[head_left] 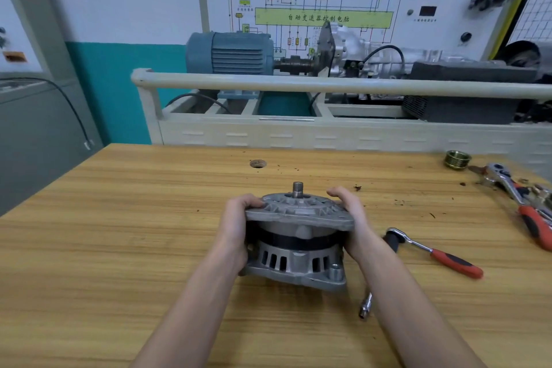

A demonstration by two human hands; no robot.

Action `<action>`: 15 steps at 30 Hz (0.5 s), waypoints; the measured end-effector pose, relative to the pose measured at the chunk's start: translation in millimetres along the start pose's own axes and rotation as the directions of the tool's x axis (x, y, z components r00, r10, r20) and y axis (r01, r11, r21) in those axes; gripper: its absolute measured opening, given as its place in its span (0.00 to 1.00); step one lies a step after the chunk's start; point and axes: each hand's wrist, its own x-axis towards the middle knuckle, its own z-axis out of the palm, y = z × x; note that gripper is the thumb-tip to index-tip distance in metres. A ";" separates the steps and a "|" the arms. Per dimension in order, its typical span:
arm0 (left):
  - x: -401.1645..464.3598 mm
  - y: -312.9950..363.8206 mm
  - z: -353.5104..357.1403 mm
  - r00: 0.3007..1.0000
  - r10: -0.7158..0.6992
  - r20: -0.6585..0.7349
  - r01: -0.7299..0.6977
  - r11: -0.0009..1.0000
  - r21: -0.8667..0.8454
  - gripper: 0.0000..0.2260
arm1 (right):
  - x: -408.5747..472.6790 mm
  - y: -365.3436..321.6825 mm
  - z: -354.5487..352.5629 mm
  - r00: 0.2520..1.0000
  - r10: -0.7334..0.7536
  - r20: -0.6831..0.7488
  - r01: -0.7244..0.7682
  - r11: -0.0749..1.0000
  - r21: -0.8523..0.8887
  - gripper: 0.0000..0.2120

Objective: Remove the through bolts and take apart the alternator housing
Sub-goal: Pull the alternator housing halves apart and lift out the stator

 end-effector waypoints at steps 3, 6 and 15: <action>-2.3 -0.7 0.8 1.000 -0.008 -0.019 0.008 1.000 0.008 0.13 | -2.6 0.9 2.4 1.000 0.017 -0.004 -0.017 1.000 0.002 0.12; -2.6 -3.5 0.2 1.000 0.020 -0.012 -0.020 1.000 -0.022 0.15 | -9.1 4.0 4.9 1.000 0.026 -0.017 -0.025 0.999 0.046 0.11; -1.0 -20.2 -5.8 0.982 0.188 -0.001 -0.184 0.961 -0.206 0.22 | -25.3 22.7 10.8 0.968 -0.247 -0.051 0.252 0.953 0.167 0.09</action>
